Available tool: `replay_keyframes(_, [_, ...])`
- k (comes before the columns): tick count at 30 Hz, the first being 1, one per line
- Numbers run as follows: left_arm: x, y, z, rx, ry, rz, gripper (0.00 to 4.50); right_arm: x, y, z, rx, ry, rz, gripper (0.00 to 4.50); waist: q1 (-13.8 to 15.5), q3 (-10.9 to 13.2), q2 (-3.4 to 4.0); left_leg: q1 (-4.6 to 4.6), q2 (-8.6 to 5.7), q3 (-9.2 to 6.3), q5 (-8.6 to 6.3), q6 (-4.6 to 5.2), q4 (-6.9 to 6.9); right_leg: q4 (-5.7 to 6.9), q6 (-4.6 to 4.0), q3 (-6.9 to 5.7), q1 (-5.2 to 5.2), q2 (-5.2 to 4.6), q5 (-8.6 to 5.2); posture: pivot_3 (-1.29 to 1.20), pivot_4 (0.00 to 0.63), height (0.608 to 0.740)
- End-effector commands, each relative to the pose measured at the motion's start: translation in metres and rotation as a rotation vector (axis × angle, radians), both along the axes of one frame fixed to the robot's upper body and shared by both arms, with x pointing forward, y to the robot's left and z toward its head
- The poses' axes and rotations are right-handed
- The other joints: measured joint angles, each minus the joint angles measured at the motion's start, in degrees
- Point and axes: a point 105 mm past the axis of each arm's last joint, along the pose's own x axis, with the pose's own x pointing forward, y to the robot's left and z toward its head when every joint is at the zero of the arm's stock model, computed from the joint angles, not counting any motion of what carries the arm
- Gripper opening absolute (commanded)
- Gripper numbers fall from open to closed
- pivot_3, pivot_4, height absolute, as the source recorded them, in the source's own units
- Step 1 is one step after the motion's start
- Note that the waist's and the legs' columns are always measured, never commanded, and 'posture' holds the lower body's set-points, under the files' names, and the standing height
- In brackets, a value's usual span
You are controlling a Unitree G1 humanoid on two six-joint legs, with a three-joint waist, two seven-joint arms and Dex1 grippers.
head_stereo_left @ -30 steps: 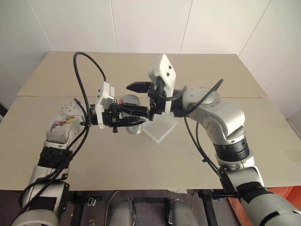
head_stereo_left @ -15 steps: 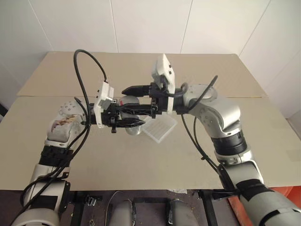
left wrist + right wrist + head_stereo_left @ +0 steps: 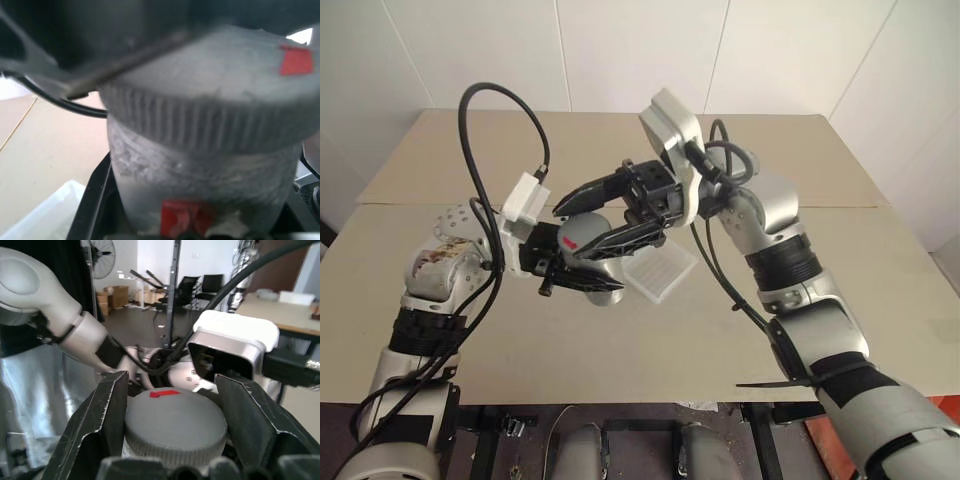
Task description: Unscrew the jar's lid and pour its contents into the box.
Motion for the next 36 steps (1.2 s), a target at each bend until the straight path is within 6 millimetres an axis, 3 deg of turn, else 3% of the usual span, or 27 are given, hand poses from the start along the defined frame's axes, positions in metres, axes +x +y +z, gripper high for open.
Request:
replay_keyframes(1, [-0.002,0.005,0.015,-0.015,-0.082,0.002,1.93,0.021,-0.02,0.005,0.044,0.012,-0.193,4.33,0.08,0.01,-0.01,-0.01,0.0,0.01,0.0,0.0,0.0,0.0,0.0,0.0,0.0,-0.01,0.0,0.0,0.15,0.74])
replay_keyframes(4, [0.01,0.013,0.009,-0.013,-0.053,0.101,1.93,0.027,-0.035,0.006,0.086,-0.023,-0.359,4.46,0.24,0.01,-0.01,-0.04,-0.01,0.01,0.0,0.0,0.0,0.01,0.0,-0.01,-0.02,-0.02,0.0,0.0,0.15,0.74])
replay_keyframes(8, [0.027,0.018,-0.002,0.018,-0.019,0.222,1.93,0.01,-0.041,0.011,0.133,-0.03,-0.485,4.46,0.26,0.02,-0.01,-0.07,-0.01,0.05,0.0,0.0,-0.02,0.02,0.0,0.01,-0.09,-0.04,0.0,0.0,0.15,0.74])
replay_keyframes(13, [0.033,0.01,-0.003,0.016,-0.018,0.23,1.93,-0.006,-0.016,0.001,0.103,-0.061,-0.56,4.46,-0.57,0.02,-0.01,-0.04,0.04,0.06,0.02,-0.03,-0.03,0.11,-0.01,0.06,-0.19,0.02,0.01,0.0,0.15,0.74])
replay_keyframes(22, [0.032,0.007,-0.001,0.036,-0.035,0.195,1.93,0.019,0.009,-0.008,0.056,-0.041,-0.698,4.46,-0.05,0.02,-0.01,-0.09,-0.01,0.06,0.02,-0.03,0.0,0.04,0.0,0.05,-0.16,0.0,0.01,0.0,0.15,0.74])
replay_keyframes(29, [0.026,0.019,0.0,0.045,-0.041,0.203,1.93,0.032,-0.02,-0.004,0.071,-0.012,-0.749,4.46,-0.07,0.02,-0.01,-0.11,0.0,0.03,0.02,-0.03,-0.01,0.03,0.0,0.04,-0.16,0.0,0.01,0.0,0.15,0.74])
replay_keyframes(33, [0.019,0.031,-0.001,0.067,-0.04,0.207,1.93,0.041,-0.052,0.002,0.093,0.003,-0.798,4.46,-0.16,0.03,0.0,-0.1,0.02,0.02,0.02,-0.03,-0.02,0.03,0.0,0.03,-0.17,0.01,0.01,0.0,0.15,0.74])
replay_keyframes(36, [0.017,0.037,-0.003,0.082,-0.038,0.22,1.93,0.042,-0.065,0.005,0.1,0.008,-0.805,4.46,0.28,0.06,-0.02,-0.11,0.01,0.03,0.02,-0.02,-0.01,0.01,0.0,0.03,-0.16,0.0,0.01,0.0,0.15,0.74])
